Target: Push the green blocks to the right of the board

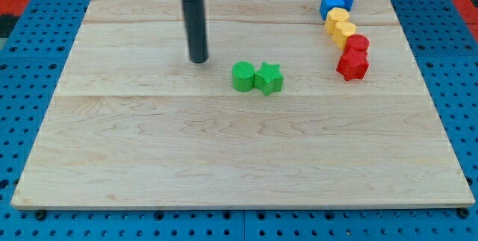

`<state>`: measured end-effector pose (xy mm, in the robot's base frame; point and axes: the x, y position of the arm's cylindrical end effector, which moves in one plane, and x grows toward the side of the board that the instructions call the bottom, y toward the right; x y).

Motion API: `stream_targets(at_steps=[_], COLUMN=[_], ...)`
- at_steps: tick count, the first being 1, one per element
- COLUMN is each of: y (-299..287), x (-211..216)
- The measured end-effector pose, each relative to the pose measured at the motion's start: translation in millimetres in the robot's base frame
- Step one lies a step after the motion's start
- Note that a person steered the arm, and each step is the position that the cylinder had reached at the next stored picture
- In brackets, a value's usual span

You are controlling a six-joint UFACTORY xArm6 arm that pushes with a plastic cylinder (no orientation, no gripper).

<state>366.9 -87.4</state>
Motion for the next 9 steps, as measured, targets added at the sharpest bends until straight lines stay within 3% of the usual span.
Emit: stream_targets(at_steps=[1, 2, 5, 7, 9], y=[-25.7, -4.4, 167.0, 140.8, 188.6], x=[14.2, 33.3, 43.8, 80.5, 101.0])
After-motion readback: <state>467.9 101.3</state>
